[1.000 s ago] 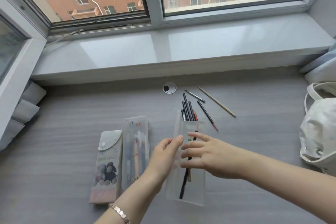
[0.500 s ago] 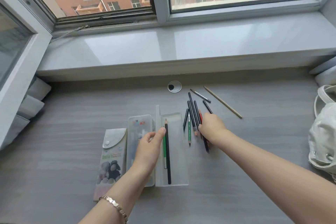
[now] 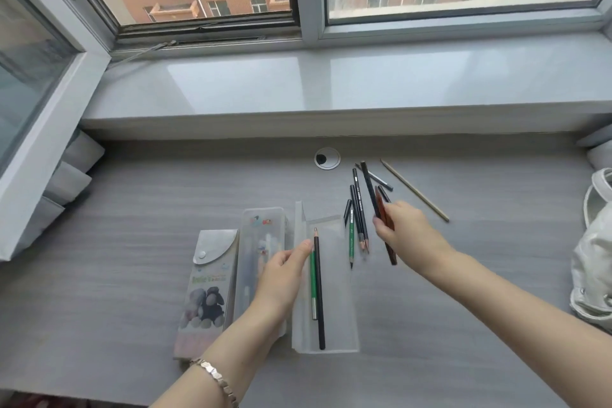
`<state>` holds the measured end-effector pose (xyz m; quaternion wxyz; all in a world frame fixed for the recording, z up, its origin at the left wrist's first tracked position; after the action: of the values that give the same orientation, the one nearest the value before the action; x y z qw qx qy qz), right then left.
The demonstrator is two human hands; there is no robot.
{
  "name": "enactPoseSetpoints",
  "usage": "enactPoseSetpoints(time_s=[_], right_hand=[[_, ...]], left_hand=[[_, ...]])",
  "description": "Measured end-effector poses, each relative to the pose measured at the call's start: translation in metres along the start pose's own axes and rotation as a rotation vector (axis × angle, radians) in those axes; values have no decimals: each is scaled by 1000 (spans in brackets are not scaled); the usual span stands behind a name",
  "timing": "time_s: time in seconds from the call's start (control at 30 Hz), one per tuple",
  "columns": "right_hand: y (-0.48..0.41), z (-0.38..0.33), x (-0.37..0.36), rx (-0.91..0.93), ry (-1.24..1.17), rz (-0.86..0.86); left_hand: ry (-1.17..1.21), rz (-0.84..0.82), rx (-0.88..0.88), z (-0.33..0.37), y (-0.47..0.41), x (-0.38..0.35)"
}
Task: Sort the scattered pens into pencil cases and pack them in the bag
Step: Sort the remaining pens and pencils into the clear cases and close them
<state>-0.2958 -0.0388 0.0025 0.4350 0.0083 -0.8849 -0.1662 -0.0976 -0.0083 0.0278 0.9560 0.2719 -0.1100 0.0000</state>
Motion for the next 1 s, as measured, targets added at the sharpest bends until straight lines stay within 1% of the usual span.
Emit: enactPoseSetpoints(time_s=[0.07,0.1,0.17,0.23,0.27,0.4,0.5,0.57,0.63,0.77,0.8,0.83,0.9,0.93,0.97,1.0], right_hand=[[22,-11,16,331,15,245],[31,-13,19,485,66,324],[42,-9,11,703,216,362],[44,1,-8,808,335,331],[44,5,-17,824,364,310],[42,8,-33,815,433,257],[47,4,-31,882,479,189],[51,4,-30,904,487,174],[53,8,-32,880,470,171],[57,12,-38,803,556,162],[58,13,-40,791,515,126],[58,13,-40,767,418,78],[48,5,-34,632,127,35],[37,3,-29,533,4,63],[23,3,-25,433,-62,101],[7,2,-21,354,-50,144]], left_hand=[[-19,-21,11,1,1,-1],[-29,-32,10,3,2,-2],[-20,-64,-2,5,4,-5],[4,-108,-6,9,7,-11],[-2,-122,-5,10,7,-13],[-54,-108,-38,16,13,-17],[-56,-79,-73,17,15,-19],[-47,-71,-89,17,15,-19],[-31,-58,-98,16,15,-19],[21,-6,-120,13,13,-16],[28,9,-123,12,12,-16],[32,27,-123,12,11,-15],[25,51,-111,11,7,-12],[15,61,-101,11,5,-10],[3,70,-91,11,4,-9],[-7,76,-87,11,2,-7]])
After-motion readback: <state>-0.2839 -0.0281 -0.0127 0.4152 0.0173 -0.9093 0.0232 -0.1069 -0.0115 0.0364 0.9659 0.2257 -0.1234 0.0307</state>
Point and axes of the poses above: each hand's wrist, its own y-axis away from the middle knuckle, its own x-axis out of the back of the hand, z = x × y, the point moved 1 cm from there along -y, towards the middle knuckle, and after that the axes turned 9 degrees about -x, right-handed, at the moved point
